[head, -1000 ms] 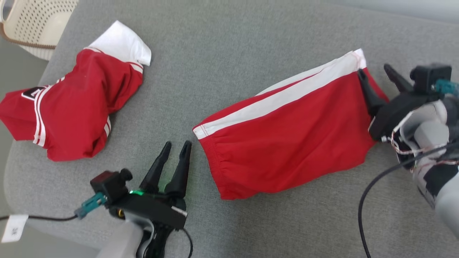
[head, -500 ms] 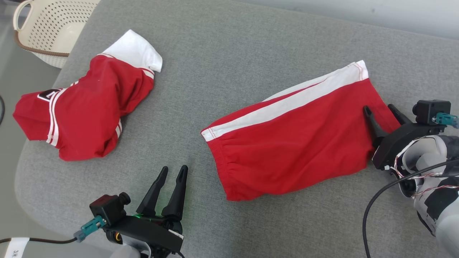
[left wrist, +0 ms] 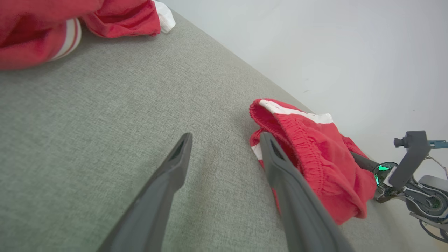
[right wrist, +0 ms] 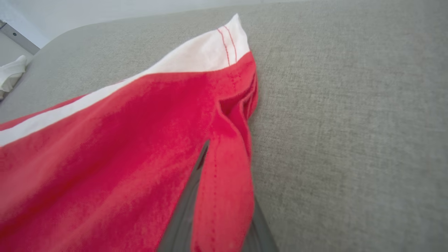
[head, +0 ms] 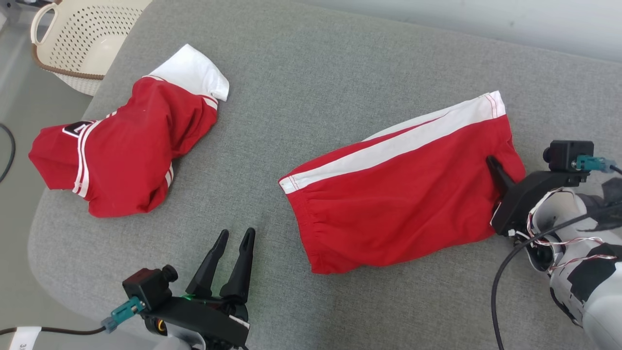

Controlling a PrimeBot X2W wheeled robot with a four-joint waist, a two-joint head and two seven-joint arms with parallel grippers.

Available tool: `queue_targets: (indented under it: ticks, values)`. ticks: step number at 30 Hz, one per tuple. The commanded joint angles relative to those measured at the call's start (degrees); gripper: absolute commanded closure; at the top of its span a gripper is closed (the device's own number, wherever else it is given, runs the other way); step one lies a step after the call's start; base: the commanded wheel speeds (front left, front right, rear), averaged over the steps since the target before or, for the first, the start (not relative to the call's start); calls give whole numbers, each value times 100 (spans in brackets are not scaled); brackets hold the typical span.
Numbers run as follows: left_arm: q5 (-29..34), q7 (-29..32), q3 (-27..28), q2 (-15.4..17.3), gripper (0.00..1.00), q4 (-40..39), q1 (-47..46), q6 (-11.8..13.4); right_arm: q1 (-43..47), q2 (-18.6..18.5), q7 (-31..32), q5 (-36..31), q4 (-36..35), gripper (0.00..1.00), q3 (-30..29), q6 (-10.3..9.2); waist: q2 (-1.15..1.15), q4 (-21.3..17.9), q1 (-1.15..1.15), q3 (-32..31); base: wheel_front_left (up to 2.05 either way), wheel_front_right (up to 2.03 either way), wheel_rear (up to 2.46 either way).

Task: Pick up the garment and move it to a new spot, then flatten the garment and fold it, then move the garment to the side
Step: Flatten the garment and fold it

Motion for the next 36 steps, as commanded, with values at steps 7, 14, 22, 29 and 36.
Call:
queue_targets:
  ticks: [7, 14, 22, 29, 36]
  values:
    - [77, -5, -72, 53, 0, -47, 104, 0, 227, -37, -455, 202, 233, 100, -72, 7, 1, -147, 0, -160, 0, 0, 0]
    - [112, -5, -68, 98, 0, -41, 216, 0, 567, -79, -690, 479, 162, 100, -224, 8, 1, -446, 0, -426, 0, 0, 0]
    - [153, -5, 123, 152, 0, -24, 426, 0, 1168, -71, -788, 502, -211, 100, -779, 8, 1, -1055, 0, -804, 0, 0, 0]
    - [213, -5, 272, 174, 0, -10, 584, 0, 1927, 50, -787, 89, -646, 100, -1652, 8, 1, -1455, 0, -1005, 0, 0, 0]
    - [344, -5, 474, 165, 0, -25, 724, 0, 2678, 277, -788, -486, -1016, 100, -2368, 8, 1, -1735, 0, -1168, 0, 0, 0]
